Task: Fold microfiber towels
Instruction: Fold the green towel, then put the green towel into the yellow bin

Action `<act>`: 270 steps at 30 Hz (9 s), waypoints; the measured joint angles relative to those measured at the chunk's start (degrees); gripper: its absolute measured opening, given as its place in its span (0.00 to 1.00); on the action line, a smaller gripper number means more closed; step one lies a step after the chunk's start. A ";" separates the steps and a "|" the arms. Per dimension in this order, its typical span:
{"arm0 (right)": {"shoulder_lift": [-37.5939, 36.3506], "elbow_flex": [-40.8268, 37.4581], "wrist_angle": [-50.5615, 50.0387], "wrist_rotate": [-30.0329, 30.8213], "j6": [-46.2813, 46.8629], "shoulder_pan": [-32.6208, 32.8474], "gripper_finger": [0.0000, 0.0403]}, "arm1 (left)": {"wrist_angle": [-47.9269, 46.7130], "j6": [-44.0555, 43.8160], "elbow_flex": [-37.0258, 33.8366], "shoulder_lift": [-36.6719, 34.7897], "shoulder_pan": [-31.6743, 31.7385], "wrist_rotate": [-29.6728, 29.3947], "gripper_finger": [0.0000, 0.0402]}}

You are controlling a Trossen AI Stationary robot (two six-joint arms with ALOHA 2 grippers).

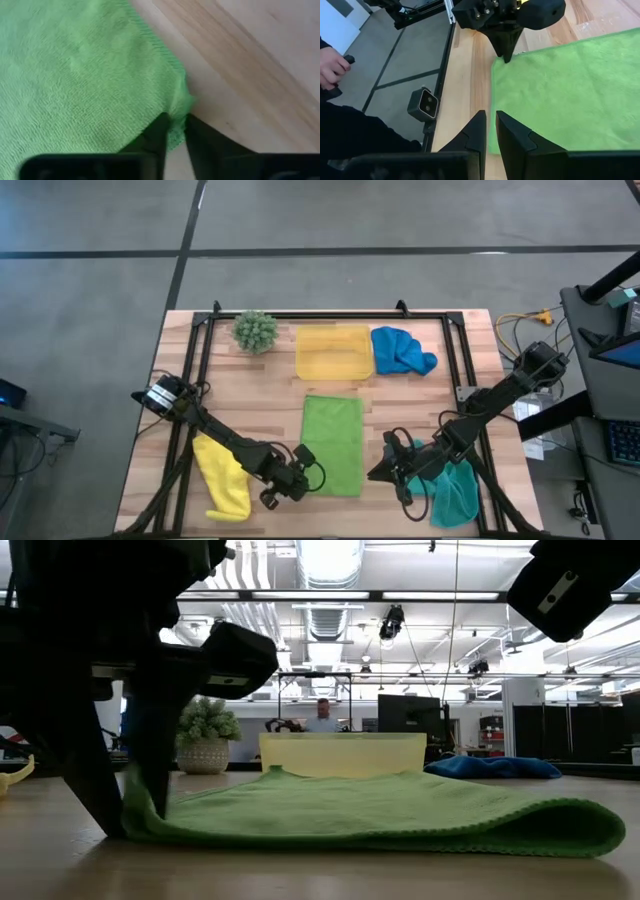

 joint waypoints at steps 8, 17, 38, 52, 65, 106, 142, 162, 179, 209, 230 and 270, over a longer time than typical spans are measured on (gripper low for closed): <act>0.00 0.00 -0.11 0.11 -0.63 -0.02 0.10 | -0.88 -3.03 0.91 -0.60 0.05 0.61 0.00; 0.00 -0.74 -0.27 0.04 4.52 -2.72 0.09 | -0.65 -12.92 0.14 -4.16 0.50 0.38 0.00; 11.63 4.38 -0.10 -18.42 -24.52 -3.26 0.12 | 0.23 -14.90 -0.47 -7.14 1.04 0.68 0.00; 21.44 13.64 -3.71 -23.78 -31.25 -4.33 0.12 | 0.50 -18.28 -0.47 -7.14 1.38 0.79 0.00; 20.22 14.21 -4.65 -28.64 -17.45 -5.38 0.13 | 1.40 -19.57 -0.47 -7.14 1.38 1.09 0.00; 20.07 19.57 -17.21 -12.87 -32.84 -3.75 0.65 | 2.72 -20.90 -0.41 -7.14 1.38 0.90 0.00; 30.62 19.98 -16.92 -2.17 -36.23 0.63 0.23 | 2.85 -20.88 -0.41 -7.14 1.37 0.92 0.00; 27.24 28.80 -29.45 -8.38 -25.30 0.25 0.02 | 2.34 -20.64 -0.41 -11.48 1.33 1.21 0.00; 17.79 25.90 -27.40 -16.02 -14.08 -0.74 0.02 | 6.30 -25.34 -5.12 -14.91 -1.20 1.73 0.00; 8.44 11.75 -25.91 -18.06 -17.60 -13.91 0.02 | 8.88 -25.29 -12.56 -19.95 7.40 -5.72 0.00; 4.35 4.90 -26.05 -17.94 -24.86 -24.20 0.02 | 8.82 -24.77 -13.56 -20.06 13.03 -13.23 0.00; -2.53 3.60 -18.27 -26.90 -15.07 -30.68 0.37 | 9.27 -34.36 -18.91 -32.97 18.53 -20.39 0.35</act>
